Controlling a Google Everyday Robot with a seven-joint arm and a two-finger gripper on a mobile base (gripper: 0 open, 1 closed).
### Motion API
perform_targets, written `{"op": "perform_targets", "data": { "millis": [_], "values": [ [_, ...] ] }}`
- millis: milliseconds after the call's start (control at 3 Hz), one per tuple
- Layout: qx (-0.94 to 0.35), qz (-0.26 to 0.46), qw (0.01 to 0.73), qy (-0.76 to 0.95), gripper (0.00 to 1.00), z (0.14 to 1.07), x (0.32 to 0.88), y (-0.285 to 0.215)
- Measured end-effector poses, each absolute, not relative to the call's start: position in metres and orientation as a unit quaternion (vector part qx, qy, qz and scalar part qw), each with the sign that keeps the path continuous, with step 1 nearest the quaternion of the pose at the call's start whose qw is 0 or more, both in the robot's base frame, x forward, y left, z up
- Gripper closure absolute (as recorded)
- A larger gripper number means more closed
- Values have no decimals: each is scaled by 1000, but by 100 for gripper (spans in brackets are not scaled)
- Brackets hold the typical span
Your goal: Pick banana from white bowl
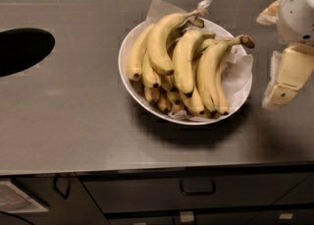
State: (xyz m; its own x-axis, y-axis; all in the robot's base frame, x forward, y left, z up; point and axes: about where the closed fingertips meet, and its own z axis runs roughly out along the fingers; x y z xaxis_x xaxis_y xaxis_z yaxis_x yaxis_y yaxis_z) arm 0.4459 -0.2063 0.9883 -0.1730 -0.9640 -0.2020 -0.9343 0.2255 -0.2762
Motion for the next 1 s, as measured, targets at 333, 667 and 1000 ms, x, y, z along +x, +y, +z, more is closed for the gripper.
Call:
{"op": "perform_targets", "data": {
  "millis": [333,667,1000],
  "values": [
    [-670,-56,164,722,0,1010,465,-176],
    [-734,-51,169,655,0,1033,489,-129],
    [-796,-6,209,569,0,1044,524,-74]
  ]
}}
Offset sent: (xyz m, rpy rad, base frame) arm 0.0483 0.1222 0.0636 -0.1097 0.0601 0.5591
